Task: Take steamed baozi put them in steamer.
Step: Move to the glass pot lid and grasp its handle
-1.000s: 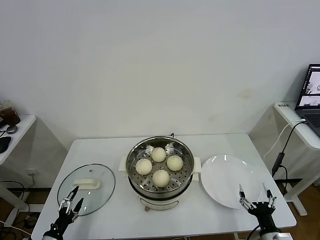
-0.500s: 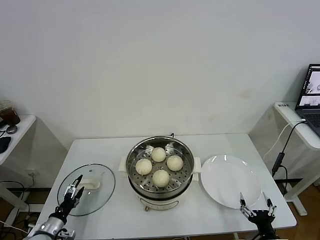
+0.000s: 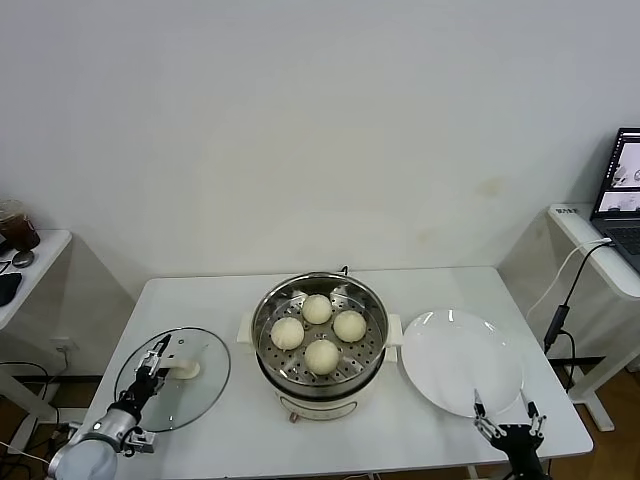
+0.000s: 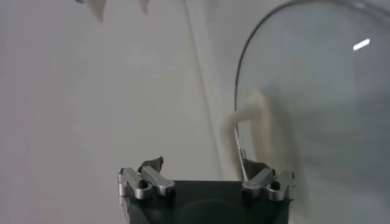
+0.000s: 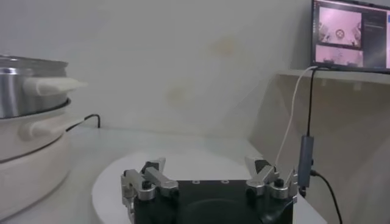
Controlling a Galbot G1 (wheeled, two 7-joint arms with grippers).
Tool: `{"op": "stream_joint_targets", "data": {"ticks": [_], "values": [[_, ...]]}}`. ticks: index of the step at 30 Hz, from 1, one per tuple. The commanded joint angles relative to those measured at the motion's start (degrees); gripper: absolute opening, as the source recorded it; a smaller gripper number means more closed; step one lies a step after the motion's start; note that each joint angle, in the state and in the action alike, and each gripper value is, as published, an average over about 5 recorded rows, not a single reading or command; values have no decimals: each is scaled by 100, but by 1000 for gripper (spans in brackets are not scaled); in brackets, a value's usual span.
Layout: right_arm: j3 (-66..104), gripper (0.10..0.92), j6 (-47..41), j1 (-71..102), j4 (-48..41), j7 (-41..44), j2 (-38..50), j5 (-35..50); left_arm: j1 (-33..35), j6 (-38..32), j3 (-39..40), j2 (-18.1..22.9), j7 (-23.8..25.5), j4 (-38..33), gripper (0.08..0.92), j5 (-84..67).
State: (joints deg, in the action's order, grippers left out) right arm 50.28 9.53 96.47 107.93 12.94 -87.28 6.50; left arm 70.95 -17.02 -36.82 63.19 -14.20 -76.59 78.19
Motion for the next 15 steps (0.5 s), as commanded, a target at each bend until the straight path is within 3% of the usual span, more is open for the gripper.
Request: {"op": "stream_joint_targets", "data": {"ticks": [1, 15], "values": [[-21, 823, -7, 28, 30, 16, -14, -9, -356, 4, 96, 7, 25, 519, 672, -13], [-113, 823, -22, 68, 72, 36, 15, -351, -157, 34, 110, -30, -237, 350, 274, -417]]}}
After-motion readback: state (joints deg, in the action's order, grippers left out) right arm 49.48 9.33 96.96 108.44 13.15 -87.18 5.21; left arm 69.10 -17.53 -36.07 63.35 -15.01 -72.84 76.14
